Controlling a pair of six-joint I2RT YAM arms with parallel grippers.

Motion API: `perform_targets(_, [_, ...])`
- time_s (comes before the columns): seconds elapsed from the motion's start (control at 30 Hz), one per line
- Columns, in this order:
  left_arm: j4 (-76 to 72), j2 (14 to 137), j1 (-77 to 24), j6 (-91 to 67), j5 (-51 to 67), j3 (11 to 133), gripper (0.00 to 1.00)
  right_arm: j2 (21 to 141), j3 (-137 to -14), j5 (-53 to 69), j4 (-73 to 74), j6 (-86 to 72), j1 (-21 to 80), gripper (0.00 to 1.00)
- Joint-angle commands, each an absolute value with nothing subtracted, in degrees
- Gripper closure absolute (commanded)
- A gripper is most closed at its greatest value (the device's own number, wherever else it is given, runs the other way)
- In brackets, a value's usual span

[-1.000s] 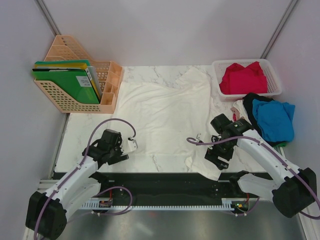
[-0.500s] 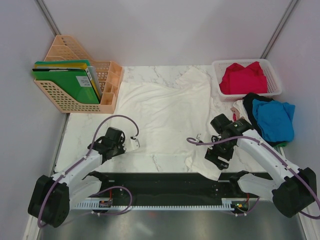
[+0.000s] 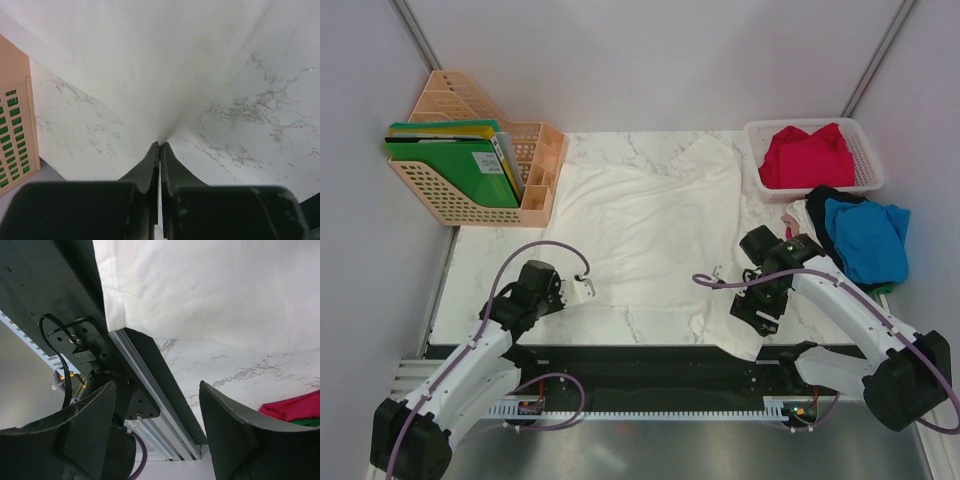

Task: Fold and stack the t-shirts
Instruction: Flatten out the tshirt

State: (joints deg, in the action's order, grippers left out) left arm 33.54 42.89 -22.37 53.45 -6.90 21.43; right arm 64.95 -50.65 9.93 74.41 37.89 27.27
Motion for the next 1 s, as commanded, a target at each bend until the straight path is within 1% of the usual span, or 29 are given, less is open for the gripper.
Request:
perform_targets(0.0, [38.40, 39.56, -22.41, 53.88, -7.12, 21.18, 0.98, 64.42, -52.65, 9.31, 75.59, 39.20, 27.42, 0.25])
perform_targets(0.13, [39.46, 38.15, -21.97, 53.26, -6.94, 20.39, 0.98, 65.04, -53.43, 10.45, 76.11, 39.29, 27.51, 0.25])
perform_targets(0.2, [39.46, 38.14, -21.80, 52.91, -6.68, 20.30, 0.98, 65.65, -53.79, 12.99, 77.86, 39.64, 27.51, 0.24])
perform_targets(0.23, [39.38, 38.23, -21.80, 52.91, -6.24, 20.30, 0.98, 66.09, -53.88, 13.79, 78.48, 39.90, 27.51, 0.23])
perform_targets(0.3, [39.11, 38.32, -21.80, 52.65, -5.98, 20.39, 0.98, 67.05, -53.62, 14.41, 79.45, 40.43, 27.86, 0.16])
perform_targets(0.37, [38.85, 38.50, -21.80, 52.56, -5.71, 20.56, 0.98, 67.93, -52.74, 14.24, 79.37, 39.64, 28.74, 0.13])
perform_targets(0.6, [38.32, 38.41, -21.62, 52.21, -5.54, 20.30, 0.98, 72.58, -53.87, 12.57, 76.03, 35.61, 35.32, 0.14])
perform_targets(0.7, [37.88, 38.23, -21.45, 52.12, -5.54, 19.95, 0.98, 77.40, -54.67, 10.03, 69.46, 32.97, 39.10, 0.16])
perform_targets(0.73, [37.88, 38.15, -21.45, 52.03, -5.54, 20.04, 0.98, 78.74, -54.75, 9.58, 67.87, 32.09, 40.76, 0.17])
perform_targets(0.77, [37.88, 38.14, -21.36, 52.12, -5.62, 20.13, 0.98, 80.06, -54.76, 8.88, 66.20, 31.12, 41.56, 0.22])
perform_targets(0.8, [38.05, 37.97, -21.18, 51.95, -5.62, 20.21, 0.98, 81.90, -54.67, 5.92, 62.01, 29.72, 42.36, 0.25])
perform_targets(0.83, [37.97, 37.62, -21.09, 51.94, -5.71, 20.21, 0.98, 82.96, -55.02, 3.02, 61.35, 27.18, 45.32, 0.27])
perform_targets(0.9, [37.97, 37.53, -21.01, 52.03, -5.80, 20.13, 0.98, 82.71, -55.11, -2.08, 57.50, 25.41, 47.45, 0.25])
perform_targets(0.97, [37.97, 37.00, -21.01, 51.86, -5.71, 19.95, 0.98, 82.35, -56.33, -2.02, 57.22, 24.00, 49.65, 0.21])
